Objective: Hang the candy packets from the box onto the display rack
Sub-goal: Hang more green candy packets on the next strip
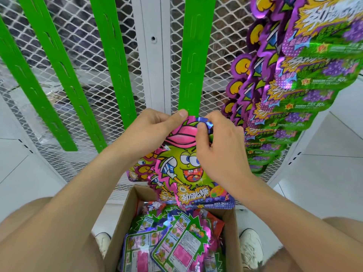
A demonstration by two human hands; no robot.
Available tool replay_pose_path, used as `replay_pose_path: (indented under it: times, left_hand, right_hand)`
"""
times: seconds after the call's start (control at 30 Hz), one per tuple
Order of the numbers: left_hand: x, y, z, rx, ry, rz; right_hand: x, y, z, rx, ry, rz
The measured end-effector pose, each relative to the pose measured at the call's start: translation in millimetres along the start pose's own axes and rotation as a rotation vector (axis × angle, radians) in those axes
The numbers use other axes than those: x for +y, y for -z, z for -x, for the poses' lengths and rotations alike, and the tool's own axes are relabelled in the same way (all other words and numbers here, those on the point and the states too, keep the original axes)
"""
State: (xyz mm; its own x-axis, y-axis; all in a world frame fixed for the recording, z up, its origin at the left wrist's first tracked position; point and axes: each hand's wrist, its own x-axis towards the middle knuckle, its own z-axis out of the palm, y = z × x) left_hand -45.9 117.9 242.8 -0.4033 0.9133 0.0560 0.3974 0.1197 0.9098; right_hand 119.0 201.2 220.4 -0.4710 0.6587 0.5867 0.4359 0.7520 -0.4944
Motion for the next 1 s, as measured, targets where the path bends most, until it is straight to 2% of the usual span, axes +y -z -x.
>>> replay_pose_path:
  times: [0.3, 0.63, 0.8, 0.9, 1.0]
  left_hand:
    - [-6.5, -1.1, -1.4, 0.02, -0.068, 0.048]
    - [4.4, 2.4, 9.1, 0.034, -0.045, 0.041]
    - [-1.6, 4.7, 6.4, 0.05, -0.036, -0.034]
    - [-2.4, -0.1, 8.1, 0.094, -0.125, -0.141]
    - [-9.1, -6.4, 9.7, 0.213, -0.269, -0.364]
  right_hand:
    - [0.6, 1.9, -4.2, -0.041, -0.021, -0.082]
    - [-0.3, 9.2, -2.2, -0.234, -0.054, -0.154]
    - [10.7, 1.6, 6.1, -0.275, 0.09, 0.011]
    - [17.5, 3.5, 5.4, -0.284, 0.104, 0.025]
    - [20.4, 9.1, 9.3, -0.22, 0.091, 0.062]
